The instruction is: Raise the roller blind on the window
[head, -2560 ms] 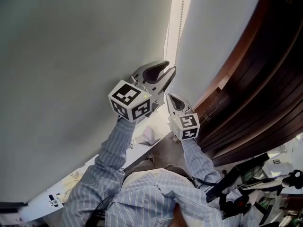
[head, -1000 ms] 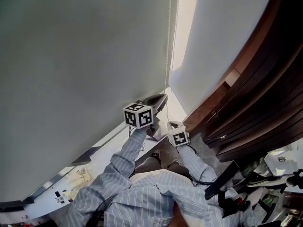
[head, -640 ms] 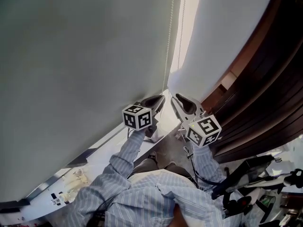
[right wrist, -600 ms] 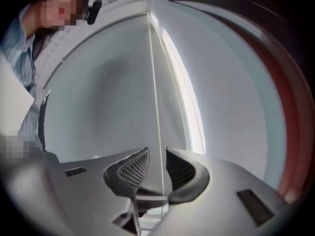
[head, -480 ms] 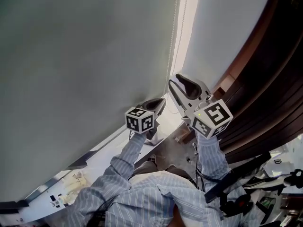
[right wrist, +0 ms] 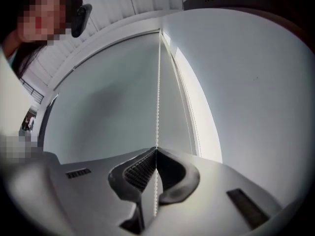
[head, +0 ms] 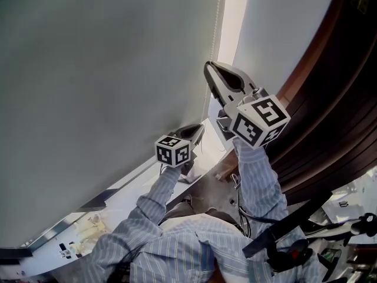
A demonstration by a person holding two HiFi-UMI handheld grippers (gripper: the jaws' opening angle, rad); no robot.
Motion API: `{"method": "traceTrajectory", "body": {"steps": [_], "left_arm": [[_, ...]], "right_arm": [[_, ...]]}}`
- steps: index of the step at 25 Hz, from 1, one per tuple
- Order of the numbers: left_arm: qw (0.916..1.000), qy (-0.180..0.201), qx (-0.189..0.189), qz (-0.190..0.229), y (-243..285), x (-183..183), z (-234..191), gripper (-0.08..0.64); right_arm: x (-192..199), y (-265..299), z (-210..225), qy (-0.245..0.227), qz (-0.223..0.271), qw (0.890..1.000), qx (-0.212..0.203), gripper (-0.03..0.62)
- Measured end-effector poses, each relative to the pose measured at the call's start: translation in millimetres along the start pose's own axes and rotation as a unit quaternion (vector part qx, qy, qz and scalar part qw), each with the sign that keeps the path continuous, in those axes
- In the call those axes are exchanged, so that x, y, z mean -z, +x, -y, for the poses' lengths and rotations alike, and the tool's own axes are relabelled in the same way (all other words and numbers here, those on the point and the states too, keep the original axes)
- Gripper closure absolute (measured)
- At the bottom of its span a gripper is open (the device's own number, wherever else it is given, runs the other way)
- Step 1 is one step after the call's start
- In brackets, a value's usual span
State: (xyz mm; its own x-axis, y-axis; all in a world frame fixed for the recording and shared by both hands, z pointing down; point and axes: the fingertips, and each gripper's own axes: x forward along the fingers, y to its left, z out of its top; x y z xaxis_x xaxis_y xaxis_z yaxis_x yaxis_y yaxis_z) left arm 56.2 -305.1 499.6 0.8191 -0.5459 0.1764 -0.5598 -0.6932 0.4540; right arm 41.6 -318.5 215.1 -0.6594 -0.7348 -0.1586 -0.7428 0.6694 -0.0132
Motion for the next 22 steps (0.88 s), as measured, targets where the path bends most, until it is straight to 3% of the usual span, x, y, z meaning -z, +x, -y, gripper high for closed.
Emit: {"method": "traceTrajectory", "body": {"steps": [2, 5, 7, 11, 14, 16, 19, 22], "left_arm": [[1.0000, -0.001, 0.001, 0.000, 0.7, 1.0, 1.3, 0.554], [1.0000, -0.006, 0.002, -0.001, -0.1, 8.3, 1.9, 0.554], [0.9998, -0.008, 0.000, -0.017, 0.0, 22.0, -0.6, 0.554], [0.9949, -0.018, -0.027, -0.095, 2.2, 81.0, -21.9, 0.554], [0.9839, -0.063, -0.045, -0.161, -6.1, 149.3, -45.6, 0.555], [0.9763, -0.069, -0.052, -0.199, -17.3, 185.4, -57.0, 0.555], [0.9748, -0.035, -0.052, -0.214, -28.0, 202.5, -62.0, 0.554], [0.9833, 0.022, -0.047, -0.175, -34.5, 172.8, -50.1, 0.552]], "right_arm": [[1.0, -0.3, 2.3, 0.011, 0.012, 1.000, 0.007, 0.586], [6.7, -5.4, 5.8, -0.047, 0.024, 0.997, 0.060, 0.586], [20.4, -7.3, 2.6, -0.056, 0.010, 0.996, 0.070, 0.586], [83.8, -11.8, 4.9, -0.033, -0.049, 0.995, 0.085, 0.586], [148.5, -25.9, 3.3, -0.019, -0.108, 0.988, 0.108, 0.586], [188.8, -36.7, 1.2, -0.007, -0.139, 0.983, 0.119, 0.587], [218.3, -42.8, 4.5, 0.004, -0.159, 0.978, 0.132, 0.588], [238.4, -38.5, 11.3, 0.010, -0.180, 0.976, 0.120, 0.588]]}}
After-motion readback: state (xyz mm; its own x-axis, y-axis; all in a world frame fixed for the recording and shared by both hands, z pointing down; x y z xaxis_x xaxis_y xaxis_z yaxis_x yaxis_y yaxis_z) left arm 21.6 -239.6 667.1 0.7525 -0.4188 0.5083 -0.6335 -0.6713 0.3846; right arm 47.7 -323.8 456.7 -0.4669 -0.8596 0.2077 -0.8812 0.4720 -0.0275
